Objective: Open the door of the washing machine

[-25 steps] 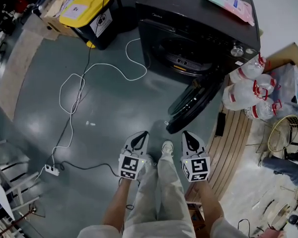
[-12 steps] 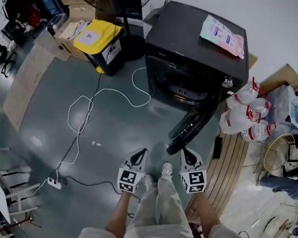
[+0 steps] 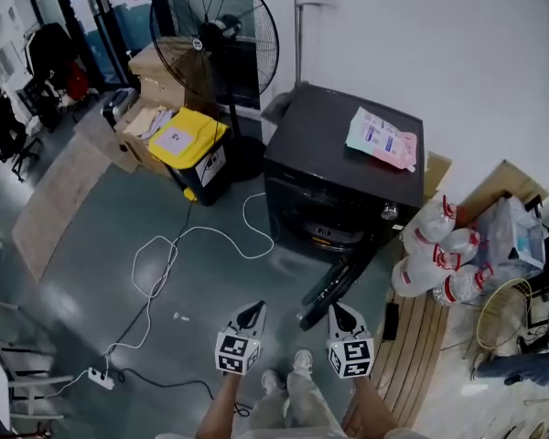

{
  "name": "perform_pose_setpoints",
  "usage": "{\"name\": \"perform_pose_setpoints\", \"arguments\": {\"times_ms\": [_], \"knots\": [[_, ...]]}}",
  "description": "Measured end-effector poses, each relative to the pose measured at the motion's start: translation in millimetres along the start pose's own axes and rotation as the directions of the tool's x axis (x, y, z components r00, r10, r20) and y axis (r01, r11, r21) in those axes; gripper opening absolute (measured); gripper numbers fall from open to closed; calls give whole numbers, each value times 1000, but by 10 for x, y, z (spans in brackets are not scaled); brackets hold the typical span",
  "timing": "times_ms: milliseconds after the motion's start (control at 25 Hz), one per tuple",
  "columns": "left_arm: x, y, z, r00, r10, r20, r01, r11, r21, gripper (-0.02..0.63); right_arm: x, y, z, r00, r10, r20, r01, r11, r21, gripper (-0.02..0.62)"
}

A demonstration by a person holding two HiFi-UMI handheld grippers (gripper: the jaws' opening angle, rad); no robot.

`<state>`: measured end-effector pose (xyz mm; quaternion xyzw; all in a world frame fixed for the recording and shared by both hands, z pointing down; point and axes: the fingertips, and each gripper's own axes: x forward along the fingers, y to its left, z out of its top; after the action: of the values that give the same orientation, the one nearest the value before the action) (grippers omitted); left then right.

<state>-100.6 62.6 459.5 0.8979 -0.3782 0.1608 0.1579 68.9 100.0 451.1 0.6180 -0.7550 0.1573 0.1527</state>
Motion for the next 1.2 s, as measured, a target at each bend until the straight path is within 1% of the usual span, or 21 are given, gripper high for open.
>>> {"name": "perform_pose_setpoints", "arguments": {"times_ms": [320, 400, 640, 840, 1200], "knots": [[-219, -40, 641, 998, 30, 61, -32, 999, 38, 8, -260, -159, 491, 998, -29, 60, 29, 1000, -6, -2], [-283, -69, 746, 997, 36, 69, -39, 998, 45, 8, -347, -190, 555, 997, -40, 65, 40, 999, -3, -2], [-501, -168, 929, 994, 50, 96, -56, 996, 64, 8, -646, -254, 661, 994, -65, 84, 66, 998, -9, -2], [-647, -153, 1004, 989, 84, 126, -88, 996, 29, 8, -805, -271, 725, 992, -77, 98, 79, 997, -23, -2], [-866, -237, 1065, 984, 96, 148, -104, 994, 41, 8, -1001, -237, 879, 986, -87, 142, 90, 996, -14, -2]]}}
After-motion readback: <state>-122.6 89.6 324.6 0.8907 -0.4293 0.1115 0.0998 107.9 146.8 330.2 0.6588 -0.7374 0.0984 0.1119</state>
